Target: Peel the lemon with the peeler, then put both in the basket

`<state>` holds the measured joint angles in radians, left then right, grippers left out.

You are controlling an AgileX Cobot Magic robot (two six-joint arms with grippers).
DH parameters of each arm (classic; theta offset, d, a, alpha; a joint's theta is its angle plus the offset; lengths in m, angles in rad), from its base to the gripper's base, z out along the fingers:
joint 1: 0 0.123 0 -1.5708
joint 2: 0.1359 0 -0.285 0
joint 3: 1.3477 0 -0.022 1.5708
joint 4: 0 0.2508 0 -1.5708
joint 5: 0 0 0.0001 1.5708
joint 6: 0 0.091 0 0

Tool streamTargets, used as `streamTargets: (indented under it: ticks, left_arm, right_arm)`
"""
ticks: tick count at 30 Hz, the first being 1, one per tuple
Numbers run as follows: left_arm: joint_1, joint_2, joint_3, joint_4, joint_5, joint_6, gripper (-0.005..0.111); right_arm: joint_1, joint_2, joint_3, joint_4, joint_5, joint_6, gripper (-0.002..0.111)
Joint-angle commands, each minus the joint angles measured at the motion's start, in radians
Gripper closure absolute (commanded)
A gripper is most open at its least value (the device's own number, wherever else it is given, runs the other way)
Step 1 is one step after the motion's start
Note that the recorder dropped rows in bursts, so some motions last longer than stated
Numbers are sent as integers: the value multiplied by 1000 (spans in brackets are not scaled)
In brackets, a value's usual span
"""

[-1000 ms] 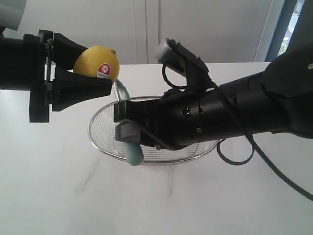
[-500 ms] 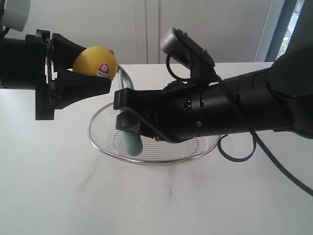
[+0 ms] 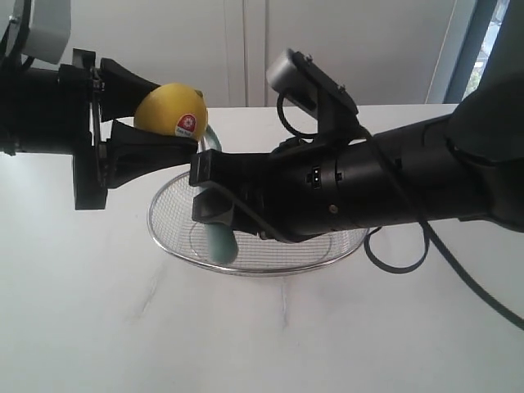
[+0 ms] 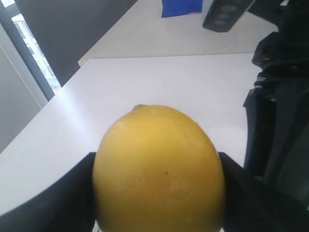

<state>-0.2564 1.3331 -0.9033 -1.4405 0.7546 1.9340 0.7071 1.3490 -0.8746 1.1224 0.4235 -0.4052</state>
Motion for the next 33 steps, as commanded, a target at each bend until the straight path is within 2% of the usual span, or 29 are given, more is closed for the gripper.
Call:
streamTargets:
  ticks: [1, 33]
  left_arm:
    - [-5, 0, 1, -29, 5, -8, 107]
    - [-5, 0, 8, 0, 22, -38, 107]
  right_arm:
    - [2, -11, 4, 5, 32, 1, 108]
    - [2, -61, 4, -7, 12, 1, 108]
